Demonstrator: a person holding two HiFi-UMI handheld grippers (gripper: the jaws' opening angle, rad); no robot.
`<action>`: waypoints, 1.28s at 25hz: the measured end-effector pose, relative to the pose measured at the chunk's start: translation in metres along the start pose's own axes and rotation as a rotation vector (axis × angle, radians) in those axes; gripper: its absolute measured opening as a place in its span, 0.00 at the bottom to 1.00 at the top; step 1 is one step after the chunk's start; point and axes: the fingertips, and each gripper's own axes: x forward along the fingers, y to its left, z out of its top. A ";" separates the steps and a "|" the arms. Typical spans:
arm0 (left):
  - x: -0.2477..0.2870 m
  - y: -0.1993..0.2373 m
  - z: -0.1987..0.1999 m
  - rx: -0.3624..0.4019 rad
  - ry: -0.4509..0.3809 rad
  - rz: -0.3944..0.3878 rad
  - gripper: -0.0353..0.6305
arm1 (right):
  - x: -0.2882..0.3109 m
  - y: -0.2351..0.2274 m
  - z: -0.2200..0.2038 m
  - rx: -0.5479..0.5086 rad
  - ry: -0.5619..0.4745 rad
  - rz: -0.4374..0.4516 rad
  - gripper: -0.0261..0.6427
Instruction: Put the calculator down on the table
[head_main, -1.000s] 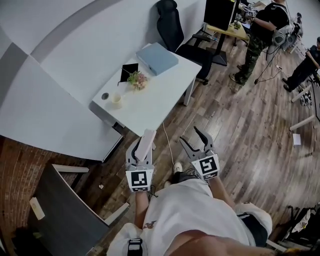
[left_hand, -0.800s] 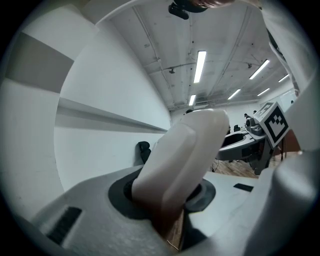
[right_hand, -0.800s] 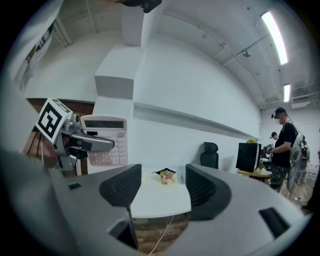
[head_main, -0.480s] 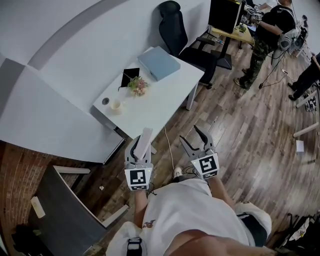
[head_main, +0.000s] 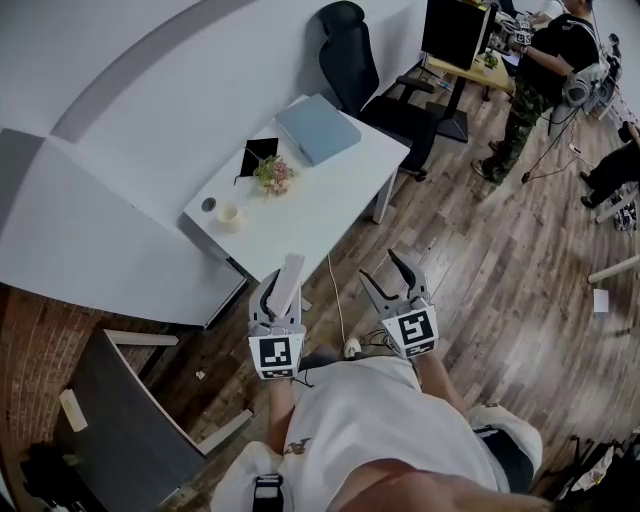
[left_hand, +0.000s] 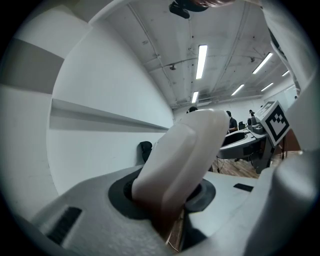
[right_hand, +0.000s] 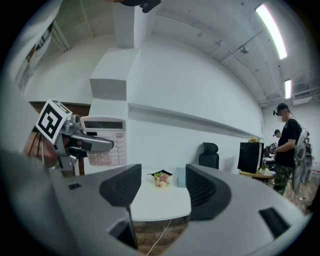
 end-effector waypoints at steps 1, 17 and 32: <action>0.003 -0.001 0.000 0.002 0.000 -0.002 0.23 | 0.002 -0.003 -0.001 0.001 0.000 0.000 0.46; 0.069 0.016 -0.008 -0.009 0.000 -0.035 0.23 | 0.051 -0.039 -0.013 0.007 0.032 -0.022 0.46; 0.148 0.067 -0.001 -0.025 -0.040 -0.030 0.23 | 0.139 -0.083 -0.002 -0.009 0.024 -0.037 0.46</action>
